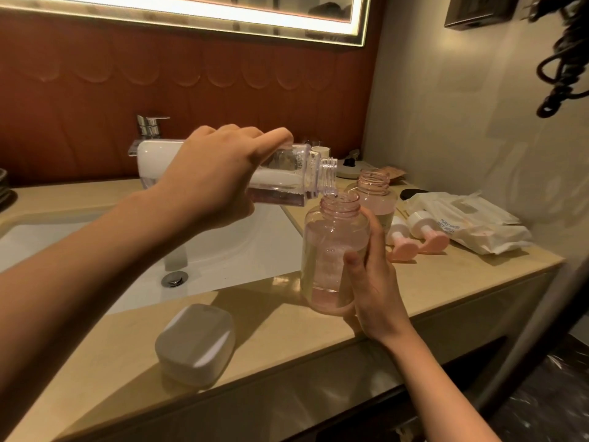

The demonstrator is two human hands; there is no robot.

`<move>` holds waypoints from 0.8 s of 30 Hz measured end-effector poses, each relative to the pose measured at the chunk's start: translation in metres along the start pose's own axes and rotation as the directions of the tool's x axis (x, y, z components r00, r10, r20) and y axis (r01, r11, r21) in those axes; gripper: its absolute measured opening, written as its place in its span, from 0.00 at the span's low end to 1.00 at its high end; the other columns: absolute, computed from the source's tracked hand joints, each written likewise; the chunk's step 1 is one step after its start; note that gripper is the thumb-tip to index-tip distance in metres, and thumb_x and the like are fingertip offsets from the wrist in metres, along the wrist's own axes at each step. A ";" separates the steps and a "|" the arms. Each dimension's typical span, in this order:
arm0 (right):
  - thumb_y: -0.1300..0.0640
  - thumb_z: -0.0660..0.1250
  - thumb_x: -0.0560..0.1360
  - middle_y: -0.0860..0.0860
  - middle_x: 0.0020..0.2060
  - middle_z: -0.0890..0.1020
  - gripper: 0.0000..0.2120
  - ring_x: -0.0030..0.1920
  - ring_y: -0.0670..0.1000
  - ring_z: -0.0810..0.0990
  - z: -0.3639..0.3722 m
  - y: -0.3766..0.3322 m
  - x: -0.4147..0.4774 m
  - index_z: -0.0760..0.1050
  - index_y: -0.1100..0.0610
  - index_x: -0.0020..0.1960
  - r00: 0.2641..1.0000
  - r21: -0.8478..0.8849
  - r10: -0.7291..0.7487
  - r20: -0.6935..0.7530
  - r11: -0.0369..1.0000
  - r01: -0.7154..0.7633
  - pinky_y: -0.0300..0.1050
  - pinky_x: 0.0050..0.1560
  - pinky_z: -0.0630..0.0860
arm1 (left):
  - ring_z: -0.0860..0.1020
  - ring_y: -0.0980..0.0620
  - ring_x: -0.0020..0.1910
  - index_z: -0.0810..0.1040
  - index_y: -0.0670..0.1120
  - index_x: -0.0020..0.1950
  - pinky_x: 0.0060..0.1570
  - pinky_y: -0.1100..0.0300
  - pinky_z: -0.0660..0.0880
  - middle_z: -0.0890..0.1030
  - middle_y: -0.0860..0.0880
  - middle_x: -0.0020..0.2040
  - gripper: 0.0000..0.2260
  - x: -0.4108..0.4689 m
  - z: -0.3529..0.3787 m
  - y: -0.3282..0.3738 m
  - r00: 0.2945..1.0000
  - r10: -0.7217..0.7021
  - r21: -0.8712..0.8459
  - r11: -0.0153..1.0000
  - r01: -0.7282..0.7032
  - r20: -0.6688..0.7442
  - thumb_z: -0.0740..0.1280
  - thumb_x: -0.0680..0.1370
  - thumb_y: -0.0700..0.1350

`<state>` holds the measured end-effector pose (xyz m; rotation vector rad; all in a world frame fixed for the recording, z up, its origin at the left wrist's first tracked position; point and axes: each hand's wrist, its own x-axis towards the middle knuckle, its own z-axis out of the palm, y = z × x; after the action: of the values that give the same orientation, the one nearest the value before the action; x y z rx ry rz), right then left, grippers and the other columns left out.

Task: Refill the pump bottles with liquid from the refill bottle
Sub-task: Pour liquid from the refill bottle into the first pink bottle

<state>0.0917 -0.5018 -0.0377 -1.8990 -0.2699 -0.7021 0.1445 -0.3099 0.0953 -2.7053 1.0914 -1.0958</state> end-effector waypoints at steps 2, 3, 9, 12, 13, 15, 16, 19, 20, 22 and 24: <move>0.23 0.50 0.68 0.44 0.71 0.66 0.35 0.70 0.46 0.67 0.000 0.000 0.000 0.51 0.34 0.71 1.000 0.002 0.001 0.003 1.000 -0.001 0.59 0.66 0.68 | 0.71 0.48 0.44 0.67 0.47 0.68 0.42 0.57 0.63 0.79 0.43 0.52 0.33 0.000 0.000 0.000 1.000 0.003 0.003 1.000 -0.003 0.004 0.74 0.66 0.39; 0.23 0.49 0.68 0.43 0.71 0.66 0.35 0.69 0.46 0.67 0.000 0.000 0.000 0.51 0.33 0.71 1.000 0.003 0.001 0.005 1.000 -0.001 0.58 0.67 0.68 | 0.72 0.48 0.45 0.67 0.47 0.68 0.42 0.57 0.63 0.79 0.43 0.52 0.32 0.000 0.000 0.000 1.000 0.004 0.004 1.000 -0.004 0.005 0.74 0.66 0.39; 0.24 0.48 0.69 0.41 0.70 0.67 0.32 0.68 0.45 0.68 0.000 0.000 -0.001 0.51 0.31 0.71 1.000 0.009 0.003 0.005 1.000 -0.003 0.58 0.66 0.68 | 0.68 0.51 0.43 0.68 0.47 0.68 0.41 0.56 0.63 0.79 0.43 0.51 0.32 0.000 0.000 -0.001 1.000 0.002 0.002 1.000 -0.002 -0.001 0.74 0.66 0.38; 0.24 0.48 0.69 0.41 0.70 0.67 0.31 0.69 0.45 0.68 0.000 0.000 -0.001 0.50 0.31 0.70 1.000 0.006 -0.006 0.002 1.000 0.006 0.59 0.66 0.68 | 0.73 0.47 0.44 0.68 0.46 0.68 0.41 0.56 0.64 0.79 0.43 0.50 0.32 0.000 -0.001 0.000 1.000 0.010 0.004 1.000 -0.010 0.003 0.74 0.65 0.37; 0.24 0.48 0.69 0.41 0.70 0.67 0.31 0.69 0.46 0.68 0.000 0.000 -0.001 0.50 0.30 0.70 1.000 0.007 -0.004 0.002 1.000 0.004 0.59 0.66 0.68 | 0.74 0.45 0.45 0.68 0.46 0.68 0.41 0.56 0.65 0.79 0.43 0.50 0.32 0.000 -0.001 0.000 1.000 0.011 0.006 1.000 -0.011 0.003 0.74 0.65 0.37; 0.24 0.48 0.69 0.42 0.70 0.67 0.31 0.69 0.46 0.68 0.000 0.000 -0.001 0.50 0.30 0.70 1.000 0.012 -0.001 0.000 1.000 0.001 0.60 0.66 0.68 | 0.74 0.45 0.45 0.68 0.46 0.68 0.41 0.56 0.65 0.79 0.43 0.50 0.32 0.000 -0.001 0.000 1.000 0.012 0.007 1.000 -0.012 0.005 0.74 0.65 0.37; 0.24 0.48 0.69 0.42 0.70 0.67 0.31 0.69 0.46 0.69 0.000 0.000 -0.001 0.51 0.30 0.70 1.000 0.015 -0.003 0.000 1.000 0.003 0.60 0.66 0.68 | 0.74 0.45 0.45 0.68 0.46 0.68 0.41 0.56 0.64 0.79 0.43 0.50 0.32 0.000 -0.001 0.001 1.000 0.011 0.006 1.000 -0.011 0.006 0.74 0.65 0.37; 0.25 0.49 0.70 0.42 0.70 0.67 0.31 0.69 0.46 0.68 0.000 0.000 -0.001 0.51 0.31 0.71 1.000 0.017 -0.004 0.001 1.000 0.004 0.61 0.66 0.68 | 0.72 0.48 0.43 0.68 0.46 0.67 0.41 0.56 0.64 0.79 0.43 0.50 0.32 0.000 -0.001 0.001 1.000 0.004 0.003 1.000 -0.004 0.007 0.74 0.65 0.37; 0.25 0.49 0.70 0.42 0.70 0.67 0.31 0.69 0.46 0.68 0.000 0.001 -0.001 0.51 0.31 0.71 1.000 0.018 0.000 0.001 1.000 0.000 0.61 0.66 0.68 | 0.70 0.49 0.43 0.68 0.46 0.67 0.41 0.56 0.64 0.79 0.43 0.49 0.32 0.000 -0.001 0.001 1.000 0.002 0.003 1.000 -0.002 0.006 0.74 0.65 0.37; 0.25 0.49 0.70 0.41 0.70 0.68 0.31 0.68 0.46 0.69 0.000 0.001 -0.001 0.51 0.31 0.70 1.000 0.019 0.004 0.001 1.000 -0.004 0.61 0.66 0.68 | 0.71 0.48 0.43 0.68 0.46 0.67 0.41 0.56 0.64 0.79 0.43 0.49 0.32 0.000 -0.001 0.001 1.000 0.002 0.002 1.000 -0.002 0.009 0.74 0.66 0.37; 0.25 0.49 0.70 0.41 0.69 0.68 0.31 0.68 0.46 0.69 0.000 0.002 -0.001 0.51 0.31 0.70 1.000 0.013 0.007 0.000 1.000 -0.007 0.61 0.65 0.68 | 0.72 0.48 0.43 0.68 0.47 0.67 0.41 0.56 0.65 0.79 0.43 0.49 0.32 0.000 -0.001 0.000 1.000 -0.001 -0.003 1.000 0.002 0.013 0.74 0.66 0.37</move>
<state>0.0917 -0.5025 -0.0393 -1.8870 -0.2670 -0.6940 0.1440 -0.3100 0.0956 -2.7115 1.0899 -1.0768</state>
